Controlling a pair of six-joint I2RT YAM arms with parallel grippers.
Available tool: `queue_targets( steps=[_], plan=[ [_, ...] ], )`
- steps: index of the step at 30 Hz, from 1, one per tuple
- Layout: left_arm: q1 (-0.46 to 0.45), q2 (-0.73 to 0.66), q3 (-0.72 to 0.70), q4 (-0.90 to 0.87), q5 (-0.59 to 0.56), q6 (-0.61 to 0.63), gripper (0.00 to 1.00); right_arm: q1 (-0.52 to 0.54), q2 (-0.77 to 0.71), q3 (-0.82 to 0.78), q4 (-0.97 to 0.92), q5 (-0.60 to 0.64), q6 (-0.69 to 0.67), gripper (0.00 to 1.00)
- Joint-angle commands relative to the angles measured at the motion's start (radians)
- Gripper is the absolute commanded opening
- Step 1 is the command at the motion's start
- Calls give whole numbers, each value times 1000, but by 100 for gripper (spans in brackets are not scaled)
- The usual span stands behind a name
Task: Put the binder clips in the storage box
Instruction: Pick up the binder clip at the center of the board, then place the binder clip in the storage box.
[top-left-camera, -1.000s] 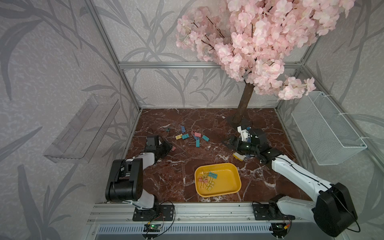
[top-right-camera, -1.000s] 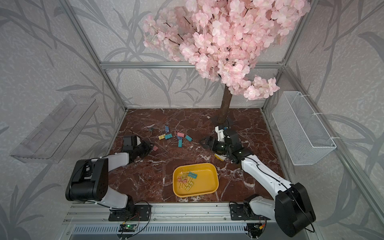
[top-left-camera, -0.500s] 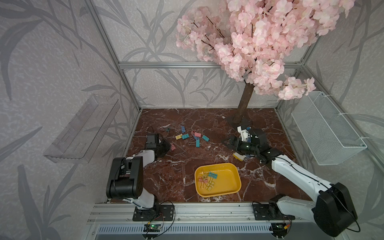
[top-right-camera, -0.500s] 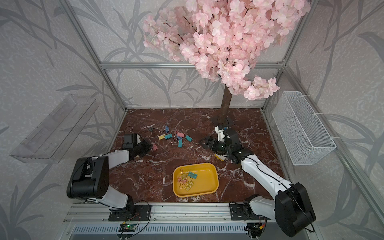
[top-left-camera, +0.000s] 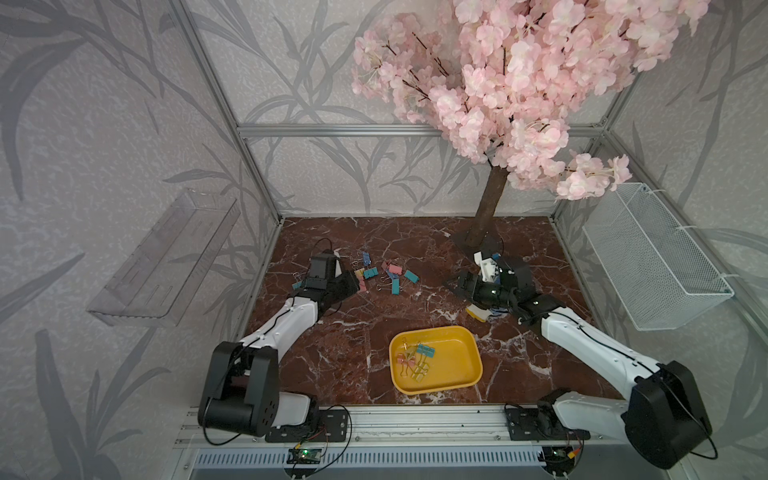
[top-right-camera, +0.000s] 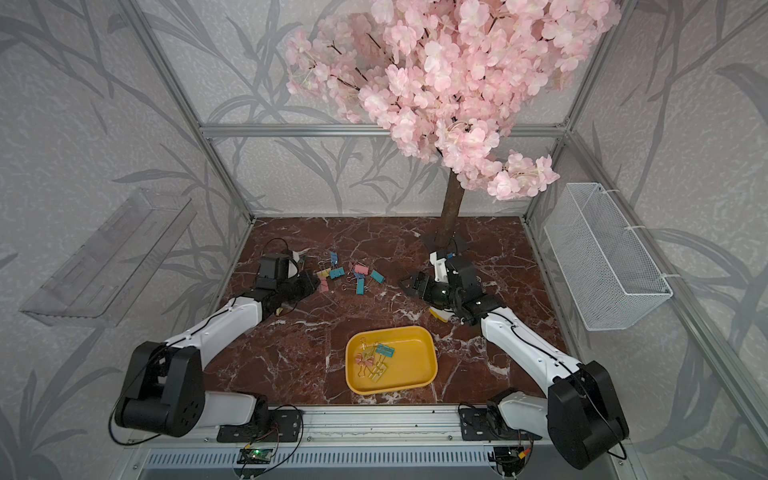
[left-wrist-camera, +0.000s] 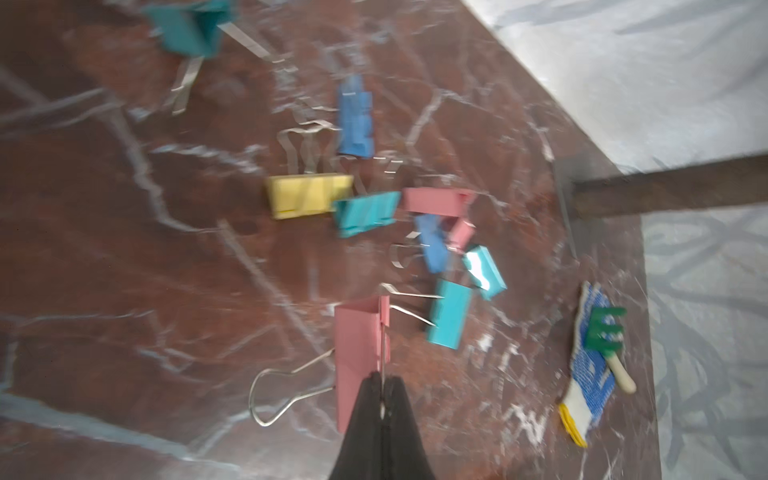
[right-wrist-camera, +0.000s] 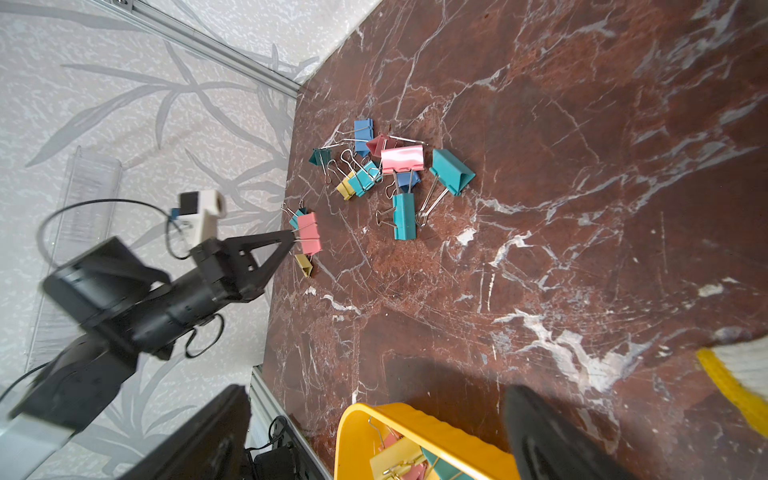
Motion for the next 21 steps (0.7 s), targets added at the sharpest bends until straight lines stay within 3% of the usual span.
queue_targets(
  steps=[1,9,11,14,21],
  plan=[
    [-174,-79,116,-219,-166,168,0,1,6,36,-5,7,-32,100],
    [-839,0,325,-548,-580,364,0,-16,26,26,64,-9,10,100],
    [-946,32,331,-575,-620,360,0,-17,35,32,61,-15,12,99],
    [-999,45,284,-561,-591,325,0,-17,39,29,58,-16,15,99],
    [-1019,24,126,-509,-515,203,0,-17,24,21,38,-7,9,100]
  ],
)
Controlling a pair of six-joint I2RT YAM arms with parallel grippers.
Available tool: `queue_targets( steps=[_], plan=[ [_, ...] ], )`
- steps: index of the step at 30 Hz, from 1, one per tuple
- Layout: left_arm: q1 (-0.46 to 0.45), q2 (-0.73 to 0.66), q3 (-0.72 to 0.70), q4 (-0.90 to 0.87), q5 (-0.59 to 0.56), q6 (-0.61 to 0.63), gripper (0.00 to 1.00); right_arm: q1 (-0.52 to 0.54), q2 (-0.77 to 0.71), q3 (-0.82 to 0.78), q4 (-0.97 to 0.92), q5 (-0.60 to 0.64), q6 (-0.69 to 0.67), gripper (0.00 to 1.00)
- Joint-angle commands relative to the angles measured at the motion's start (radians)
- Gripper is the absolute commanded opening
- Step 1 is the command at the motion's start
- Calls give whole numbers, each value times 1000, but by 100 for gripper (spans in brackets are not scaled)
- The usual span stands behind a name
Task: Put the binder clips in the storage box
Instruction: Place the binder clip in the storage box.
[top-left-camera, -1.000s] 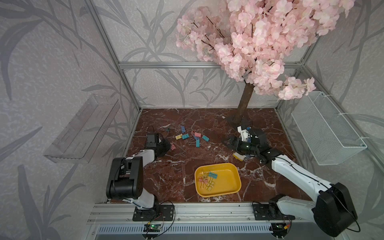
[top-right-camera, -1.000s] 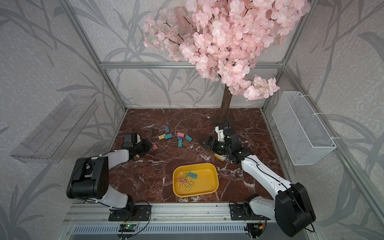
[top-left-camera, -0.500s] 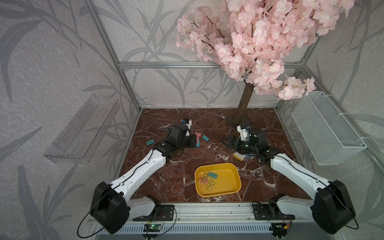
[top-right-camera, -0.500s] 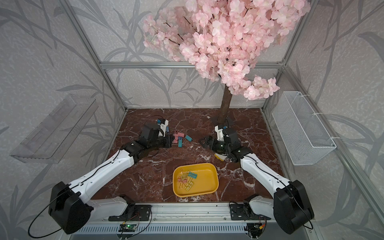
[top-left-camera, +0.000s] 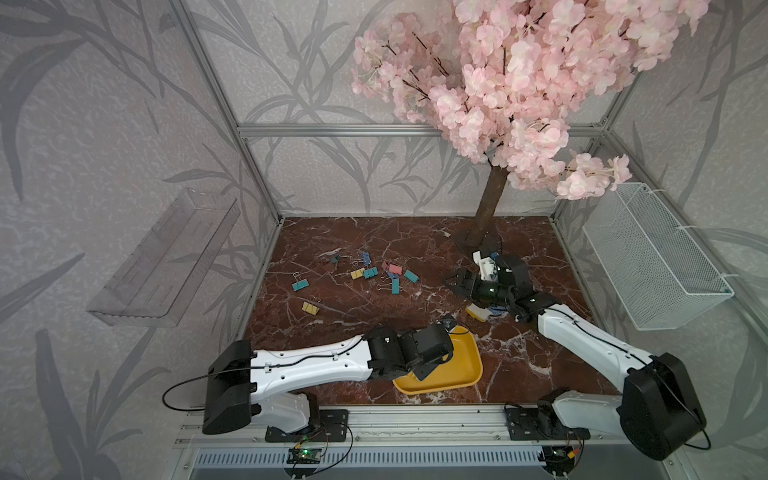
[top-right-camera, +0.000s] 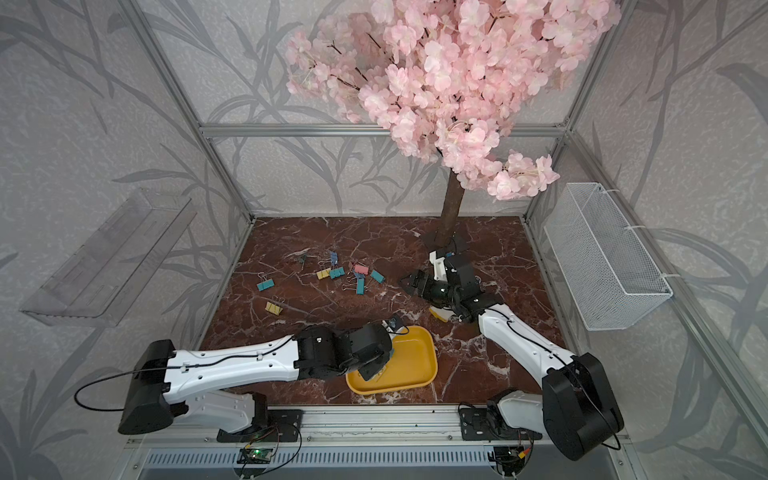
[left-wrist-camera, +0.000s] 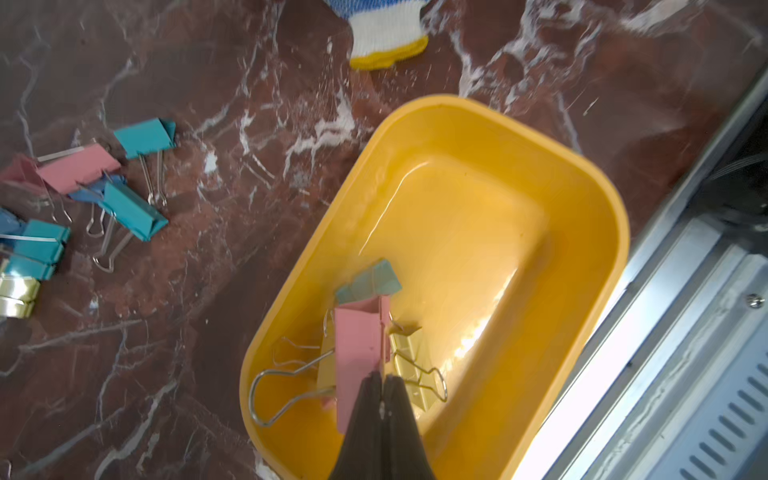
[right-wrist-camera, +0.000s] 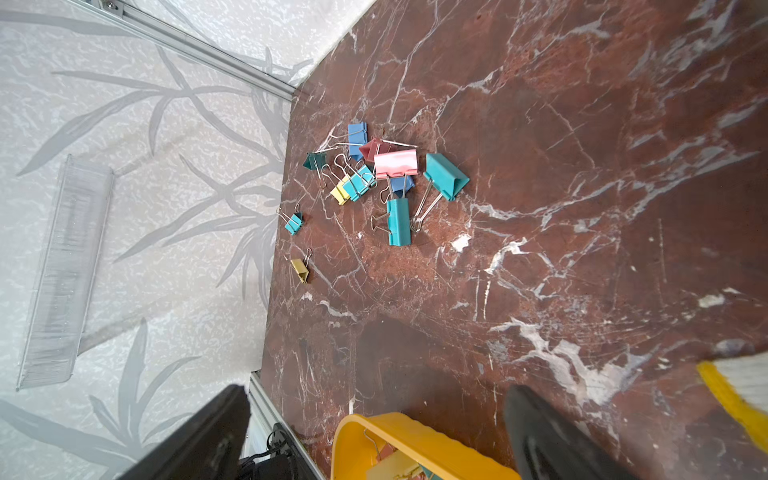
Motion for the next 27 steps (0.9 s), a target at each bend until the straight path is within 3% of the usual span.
queue_targets(
  steps=[1,7,9,11,13,17,19,23,27],
  plan=[
    [-8,-28,-72,22,16,-61,0,-4,-13,20,7,1,-5,100],
    [-8,-68,-210,146,72,-70,1,-5,1,29,0,-8,-5,99],
    [-8,-66,-219,150,59,-62,7,-5,1,26,-1,-3,-5,99],
    [-8,-58,-205,148,48,-60,19,-3,1,26,0,-3,-3,100],
    [-8,-54,-188,144,26,-62,27,-4,1,31,0,-5,-1,99],
    [5,-67,-117,96,-130,-101,25,-2,-4,55,-19,-6,-13,99],
    [54,-86,-77,84,-176,-97,24,2,-10,63,-28,-1,-17,99],
    [256,-134,-23,152,-196,-75,25,19,-14,72,-26,12,-18,99],
    [493,-74,54,206,-122,-130,26,27,-22,70,-18,20,-8,99]
  ],
)
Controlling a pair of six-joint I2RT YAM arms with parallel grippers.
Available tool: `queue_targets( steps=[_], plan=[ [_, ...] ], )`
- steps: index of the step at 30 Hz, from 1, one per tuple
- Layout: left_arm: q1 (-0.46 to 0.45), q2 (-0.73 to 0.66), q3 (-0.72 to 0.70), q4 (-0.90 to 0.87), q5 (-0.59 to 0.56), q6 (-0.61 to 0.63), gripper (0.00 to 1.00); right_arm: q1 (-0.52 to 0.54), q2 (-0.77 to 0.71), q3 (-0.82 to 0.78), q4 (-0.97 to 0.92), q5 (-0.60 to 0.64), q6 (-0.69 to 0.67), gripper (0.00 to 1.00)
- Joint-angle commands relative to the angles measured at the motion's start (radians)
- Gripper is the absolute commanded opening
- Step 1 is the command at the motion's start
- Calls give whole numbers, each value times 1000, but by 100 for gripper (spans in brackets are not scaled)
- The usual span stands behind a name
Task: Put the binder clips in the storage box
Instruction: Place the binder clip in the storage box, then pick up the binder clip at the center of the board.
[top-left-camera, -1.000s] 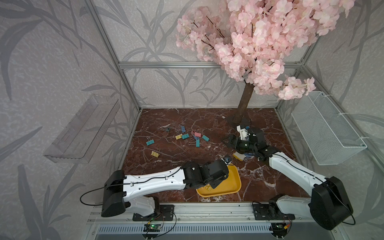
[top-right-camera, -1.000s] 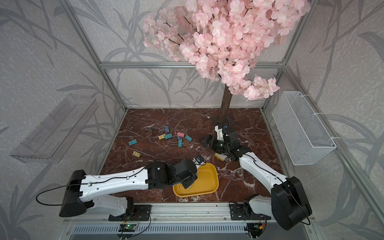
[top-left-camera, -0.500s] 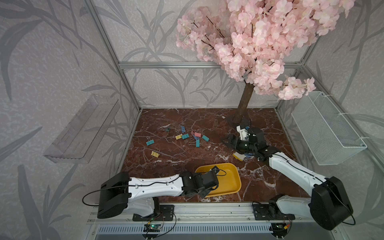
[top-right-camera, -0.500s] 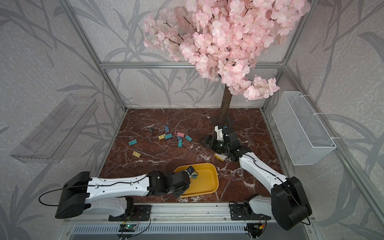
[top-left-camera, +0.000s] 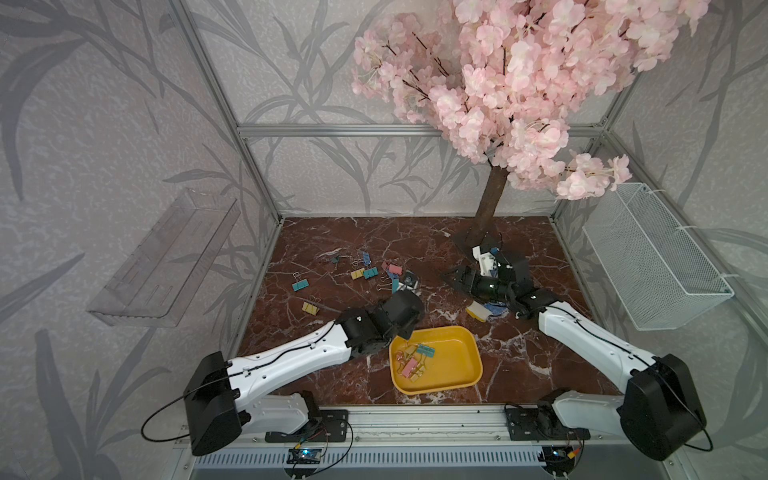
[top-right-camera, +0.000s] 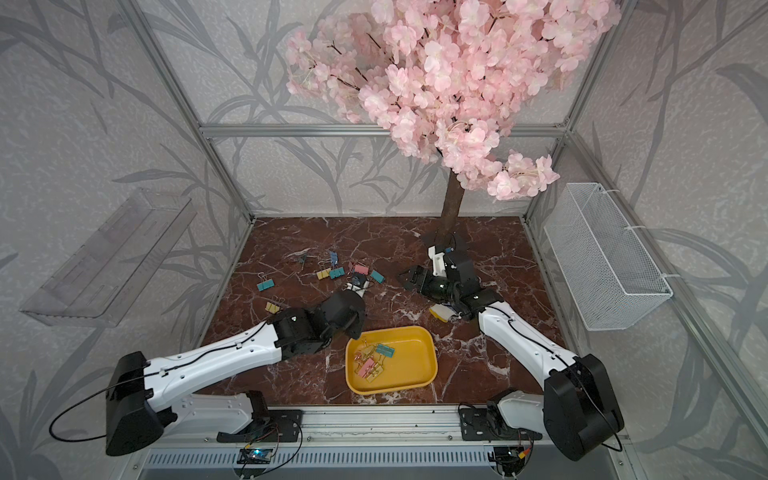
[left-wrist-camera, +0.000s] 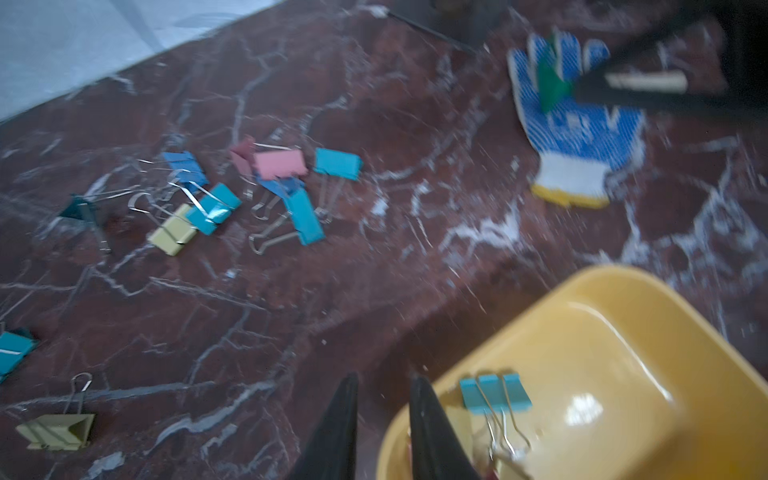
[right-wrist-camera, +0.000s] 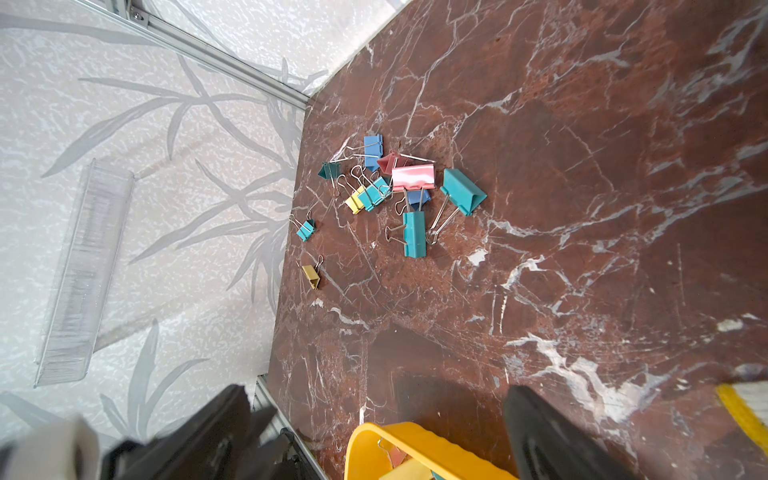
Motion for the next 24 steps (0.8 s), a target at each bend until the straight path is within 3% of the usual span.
queue_targets(
  steps=[1,6,9,17,24],
  plan=[
    [142,61,61,57,35,-58,26,8,-25,22,-2,18,-8,99],
    [277,181,48,238,198,-75,26,10,-41,10,-4,28,-2,99],
    [368,273,66,240,260,-105,26,12,-46,2,4,27,8,99],
    [447,440,125,251,330,-133,35,19,-40,-11,18,26,17,100],
    [542,432,117,293,309,-168,41,19,-41,-10,14,30,13,100]
  ],
)
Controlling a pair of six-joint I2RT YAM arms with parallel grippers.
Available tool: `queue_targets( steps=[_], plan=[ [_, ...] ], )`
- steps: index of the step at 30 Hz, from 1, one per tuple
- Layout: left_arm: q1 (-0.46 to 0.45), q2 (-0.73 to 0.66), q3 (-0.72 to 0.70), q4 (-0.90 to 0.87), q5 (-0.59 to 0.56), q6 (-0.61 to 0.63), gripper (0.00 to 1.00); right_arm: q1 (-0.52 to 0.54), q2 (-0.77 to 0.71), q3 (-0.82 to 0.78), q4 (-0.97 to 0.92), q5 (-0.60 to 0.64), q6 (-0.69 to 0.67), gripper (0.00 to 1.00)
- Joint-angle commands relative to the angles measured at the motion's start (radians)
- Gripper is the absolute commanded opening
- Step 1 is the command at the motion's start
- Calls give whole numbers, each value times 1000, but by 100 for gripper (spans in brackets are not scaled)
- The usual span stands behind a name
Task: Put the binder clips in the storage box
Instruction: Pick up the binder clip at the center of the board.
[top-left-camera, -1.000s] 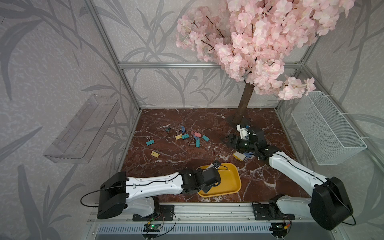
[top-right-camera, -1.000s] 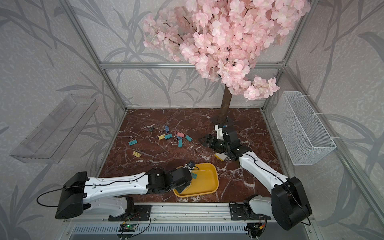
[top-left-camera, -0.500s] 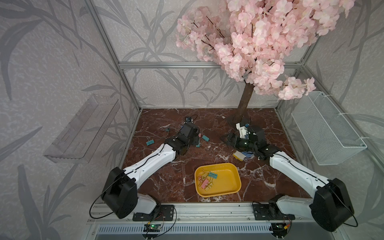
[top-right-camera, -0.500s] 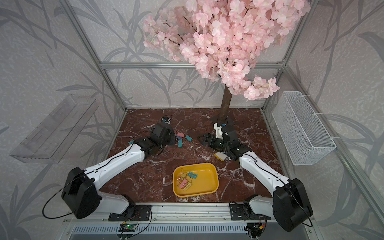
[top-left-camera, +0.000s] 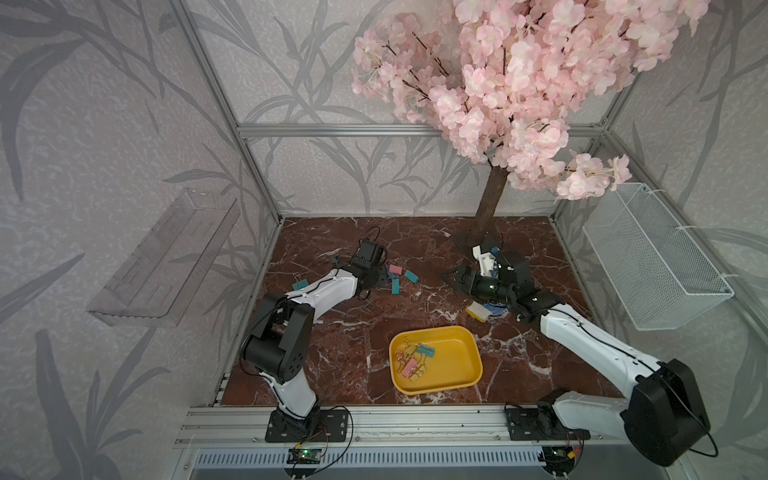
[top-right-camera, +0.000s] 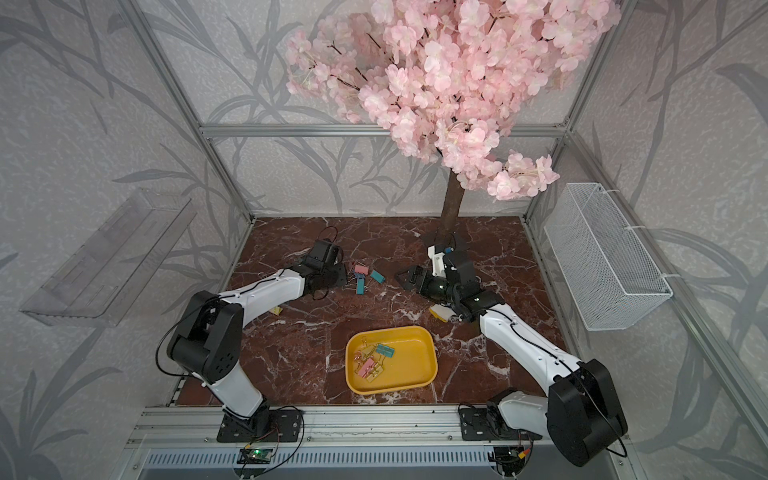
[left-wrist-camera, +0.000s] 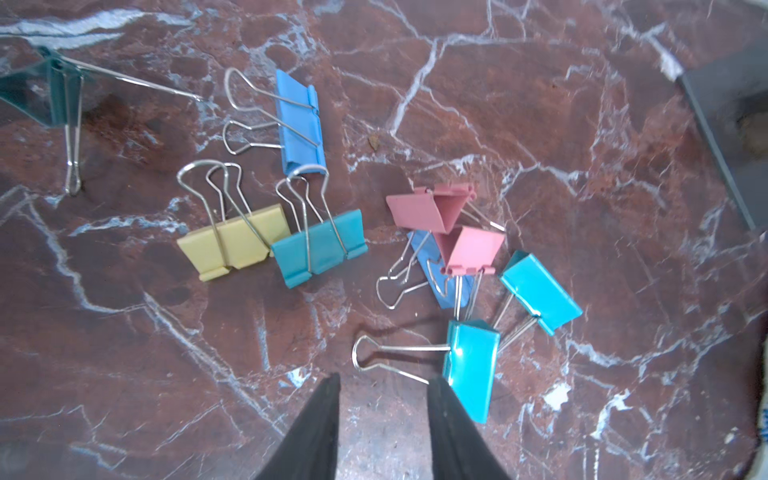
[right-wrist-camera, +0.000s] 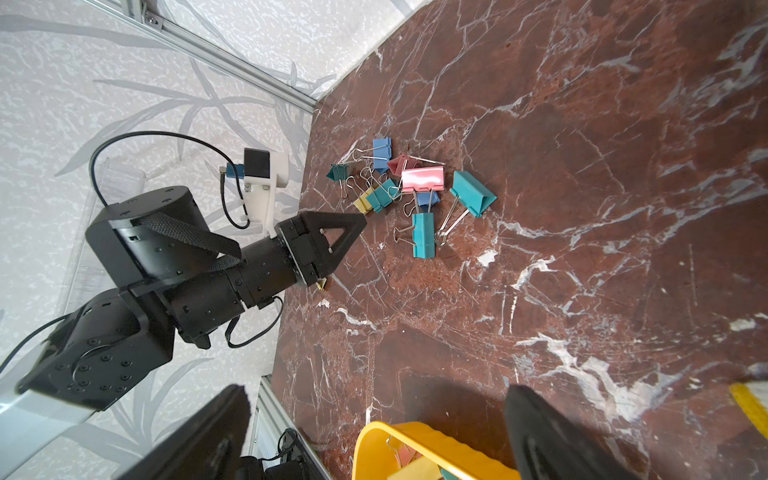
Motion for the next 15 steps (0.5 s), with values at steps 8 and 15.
queue_targets(
  steps=[8,15],
  plan=[
    [136,28,57,125,109,107,41,5,7,3,14,5,-3,99],
    [140,162,168,98,121,219,41,4,9,23,0,12,-11,99]
  ],
)
